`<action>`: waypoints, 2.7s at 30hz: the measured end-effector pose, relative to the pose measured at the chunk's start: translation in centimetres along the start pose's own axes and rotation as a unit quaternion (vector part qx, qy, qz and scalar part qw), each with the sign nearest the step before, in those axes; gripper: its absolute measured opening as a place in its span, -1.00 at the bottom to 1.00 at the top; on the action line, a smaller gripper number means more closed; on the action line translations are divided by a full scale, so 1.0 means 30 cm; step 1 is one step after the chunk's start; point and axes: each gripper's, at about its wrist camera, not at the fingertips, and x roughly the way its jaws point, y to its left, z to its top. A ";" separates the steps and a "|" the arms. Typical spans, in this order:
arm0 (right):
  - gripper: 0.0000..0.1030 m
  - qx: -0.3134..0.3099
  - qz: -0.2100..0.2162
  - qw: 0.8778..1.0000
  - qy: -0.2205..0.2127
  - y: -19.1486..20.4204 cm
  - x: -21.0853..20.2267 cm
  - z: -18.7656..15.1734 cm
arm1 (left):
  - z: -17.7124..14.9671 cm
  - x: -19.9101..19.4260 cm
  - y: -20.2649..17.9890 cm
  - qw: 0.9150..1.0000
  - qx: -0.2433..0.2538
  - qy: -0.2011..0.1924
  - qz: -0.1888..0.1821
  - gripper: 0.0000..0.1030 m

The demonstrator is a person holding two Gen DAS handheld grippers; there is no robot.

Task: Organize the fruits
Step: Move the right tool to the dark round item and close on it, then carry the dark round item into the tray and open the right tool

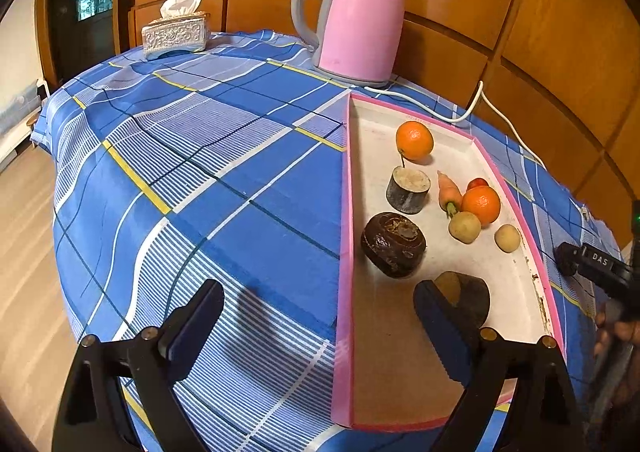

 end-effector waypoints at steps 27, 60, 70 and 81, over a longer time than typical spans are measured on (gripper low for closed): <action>-0.08 -0.045 -0.039 0.998 0.005 -0.028 -0.072 -0.122 | -0.005 0.000 0.011 1.000 -0.012 0.000 -0.008 0.88; -0.07 -0.043 -0.040 0.997 -0.041 -0.070 -0.127 -0.208 | -0.042 -0.056 0.096 0.998 -0.057 0.000 0.014 0.94; -0.08 -0.042 0.000 0.999 -0.020 -0.036 -0.140 -0.193 | -0.038 -0.038 0.109 0.997 -0.071 0.002 0.013 0.94; -0.08 -0.159 0.128 0.979 -0.026 0.269 -0.227 -0.094 | -0.040 -0.010 0.112 0.997 -0.074 0.013 0.013 0.96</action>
